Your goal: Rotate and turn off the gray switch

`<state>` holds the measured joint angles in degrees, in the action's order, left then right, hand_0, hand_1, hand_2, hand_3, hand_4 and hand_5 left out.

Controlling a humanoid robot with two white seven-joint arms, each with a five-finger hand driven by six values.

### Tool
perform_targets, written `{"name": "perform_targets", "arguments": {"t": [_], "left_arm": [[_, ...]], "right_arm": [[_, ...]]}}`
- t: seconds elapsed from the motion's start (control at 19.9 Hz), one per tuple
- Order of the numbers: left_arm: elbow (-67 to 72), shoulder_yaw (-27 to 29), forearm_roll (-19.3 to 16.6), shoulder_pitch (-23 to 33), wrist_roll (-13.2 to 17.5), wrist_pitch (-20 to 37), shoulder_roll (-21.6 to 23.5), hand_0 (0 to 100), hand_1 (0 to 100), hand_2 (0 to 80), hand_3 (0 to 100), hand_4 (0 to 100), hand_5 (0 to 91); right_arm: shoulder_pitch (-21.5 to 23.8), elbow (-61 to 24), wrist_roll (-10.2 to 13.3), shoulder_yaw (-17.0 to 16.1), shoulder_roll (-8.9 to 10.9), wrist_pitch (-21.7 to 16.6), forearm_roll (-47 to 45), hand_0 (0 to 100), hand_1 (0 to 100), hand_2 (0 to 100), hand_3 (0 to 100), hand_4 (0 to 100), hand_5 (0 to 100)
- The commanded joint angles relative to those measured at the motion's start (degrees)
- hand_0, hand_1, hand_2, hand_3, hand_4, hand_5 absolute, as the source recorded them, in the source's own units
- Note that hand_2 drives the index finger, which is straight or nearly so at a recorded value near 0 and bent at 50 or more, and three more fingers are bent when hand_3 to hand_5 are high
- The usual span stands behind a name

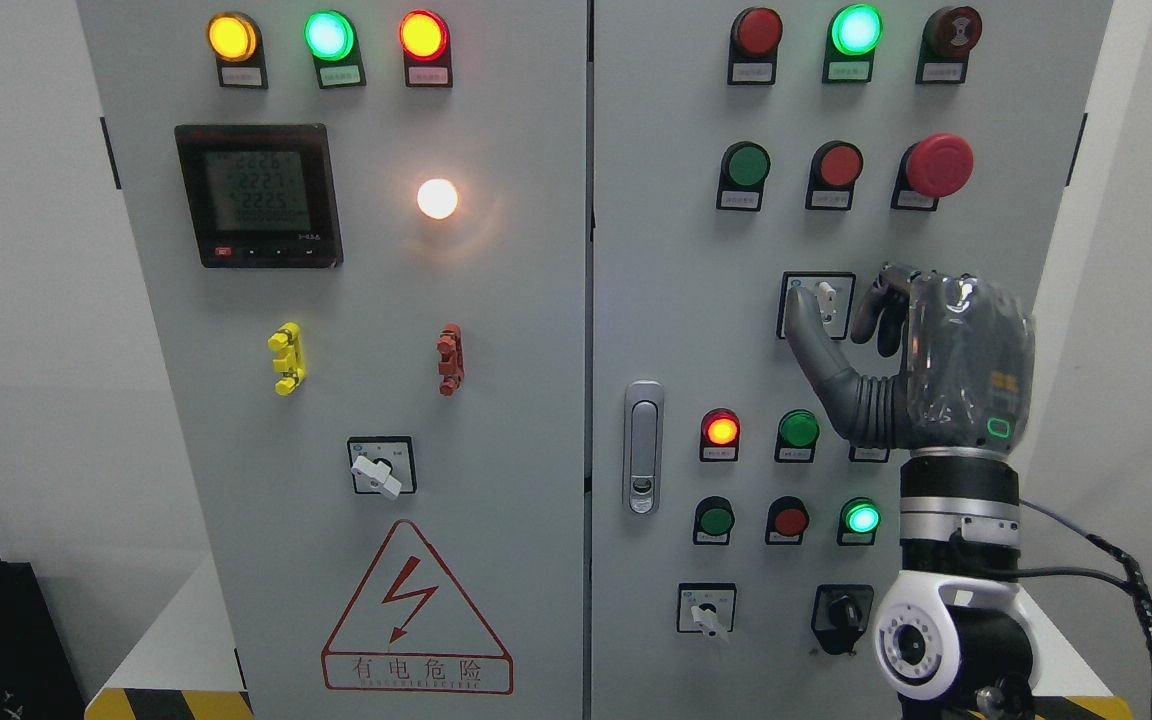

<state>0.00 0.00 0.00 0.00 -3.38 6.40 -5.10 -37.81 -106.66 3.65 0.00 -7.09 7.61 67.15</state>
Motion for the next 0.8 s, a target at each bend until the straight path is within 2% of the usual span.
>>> {"name": "perform_targets", "arguments": {"t": [0.0,0.05,0.15,0.2,0.25,0.35,0.4,0.45,0.5,0.6,0.75], "left_arm": [[-1.41,0.44,1.14,-0.53,0.04,0.01,0.00,12,39,0.0,0,0,0.0],[-1.41,0.44,1.14,-0.53,0.04,0.01,0.00,12,39,0.0,0,0,0.0],[-1.41,0.44,1.14,-0.53,0.04,0.01,0.00,12,39,0.0,0,0,0.0],[-1.41,0.44,1.14,-0.53,0.04,0.01,0.00,12,39,0.0,0,0,0.0],[-1.41,0.44,1.14,-0.53,0.04,0.01,0.00,12,39,0.0,0,0,0.0],[-1.41,0.44,1.14,-0.53,0.04,0.01,0.00,12,39,0.0,0,0,0.0],[-1.41,0.44,1.14,-0.53,0.04,-0.08,0.00,12,39,0.0,0,0,0.0],[-1.41,0.44,1.14,-0.53,0.04,0.01,0.00,12,39,0.0,0,0,0.0],[-1.41,0.44,1.14,-0.53,0.04,0.01,0.00,12,39,0.0,0,0,0.0],[-1.41,0.44,1.14,-0.53,0.04,0.01,0.00,12,39,0.0,0,0,0.0],[-1.41,0.44,1.14,-0.53,0.04,0.01,0.00,12,39,0.0,0,0,0.0]], "right_arm": [[3.43,-6.79,1.36,-0.62,0.23,-1.71,0.00,25,17,68,100,100,95],[4.49,-7.76,1.19,-0.88,0.32,-2.85,0.00,25,17,67,100,100,94],[6.16,-8.91,1.10,-1.67,0.41,-5.83,0.00,25,17,62,93,86,90],[6.78,-9.26,1.10,-2.37,0.32,-7.07,0.00,26,16,57,78,75,77],[7.30,-9.61,1.10,-2.55,0.32,-8.30,0.00,26,16,56,75,72,74],[8.36,-10.49,0.75,-3.34,0.23,-10.58,0.00,26,16,47,56,54,56],[8.97,-10.93,0.57,-3.86,0.23,-11.73,0.00,26,16,44,52,50,52],[9.50,-11.28,0.57,-4.22,0.23,-12.61,0.00,26,16,38,44,42,44],[9.85,-11.46,0.57,-4.48,0.23,-13.14,0.00,26,16,35,42,39,42],[10.47,-11.99,0.57,-4.83,0.23,-13.32,0.00,26,16,23,25,22,24],[10.91,-12.08,0.57,-4.92,0.23,-13.58,0.00,26,16,15,19,16,16]]}}
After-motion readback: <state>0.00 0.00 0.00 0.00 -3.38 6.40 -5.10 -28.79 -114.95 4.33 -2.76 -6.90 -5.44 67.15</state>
